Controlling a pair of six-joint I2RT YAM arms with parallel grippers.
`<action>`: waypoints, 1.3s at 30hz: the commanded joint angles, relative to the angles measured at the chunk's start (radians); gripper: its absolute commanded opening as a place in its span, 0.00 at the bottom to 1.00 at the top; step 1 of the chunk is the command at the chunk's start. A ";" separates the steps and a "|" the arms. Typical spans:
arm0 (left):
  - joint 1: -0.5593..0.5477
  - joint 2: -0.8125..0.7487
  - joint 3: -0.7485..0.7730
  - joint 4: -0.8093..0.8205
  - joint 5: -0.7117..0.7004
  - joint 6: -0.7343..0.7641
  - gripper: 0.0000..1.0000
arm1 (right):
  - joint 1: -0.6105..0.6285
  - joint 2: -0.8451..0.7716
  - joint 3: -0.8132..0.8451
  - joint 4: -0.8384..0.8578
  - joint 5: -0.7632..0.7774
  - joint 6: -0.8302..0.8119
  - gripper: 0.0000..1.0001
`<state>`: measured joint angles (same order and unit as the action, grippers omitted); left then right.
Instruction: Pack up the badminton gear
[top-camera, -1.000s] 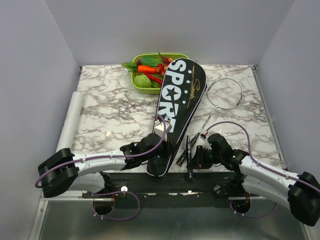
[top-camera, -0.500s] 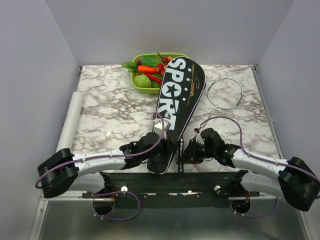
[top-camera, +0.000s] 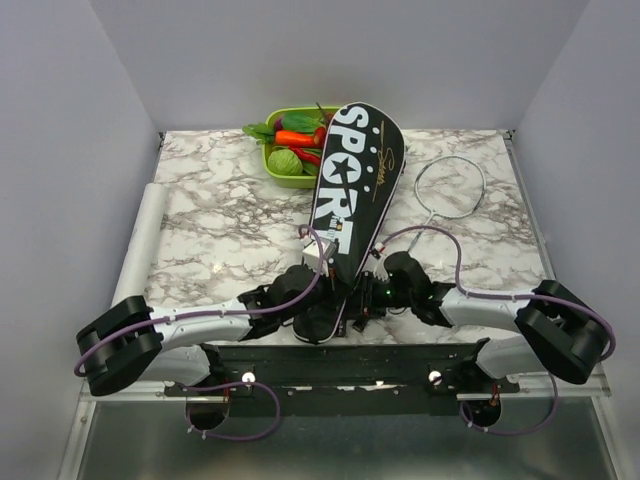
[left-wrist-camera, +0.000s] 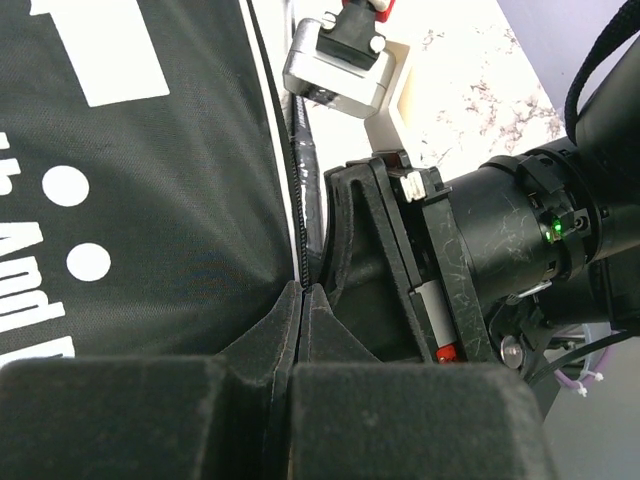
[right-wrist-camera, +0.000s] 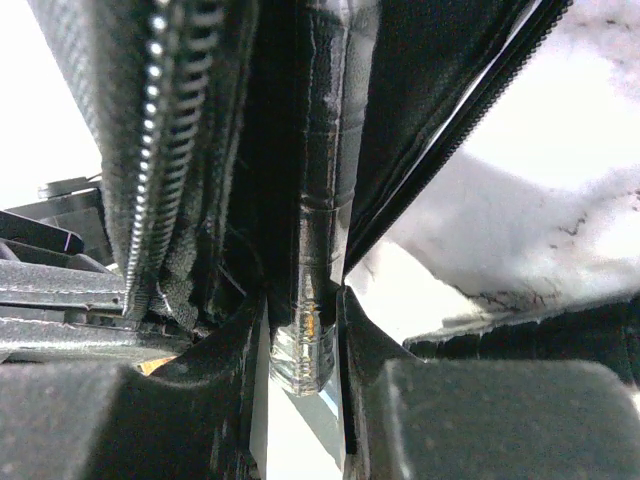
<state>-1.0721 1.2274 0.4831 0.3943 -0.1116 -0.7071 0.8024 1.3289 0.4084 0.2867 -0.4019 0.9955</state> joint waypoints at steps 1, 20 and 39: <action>-0.025 -0.008 -0.076 0.078 0.110 -0.067 0.00 | -0.014 0.062 0.069 0.275 0.087 -0.041 0.00; -0.031 -0.218 -0.014 -0.255 -0.002 0.015 0.71 | -0.012 0.208 0.066 0.358 0.110 -0.078 0.01; 0.124 -0.442 -0.141 -0.683 -0.589 -0.138 0.64 | -0.012 0.216 0.119 0.304 0.109 -0.106 0.01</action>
<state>-0.9684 0.7620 0.3382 -0.3187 -0.6434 -0.8253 0.7898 1.5406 0.4793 0.5213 -0.3168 0.9649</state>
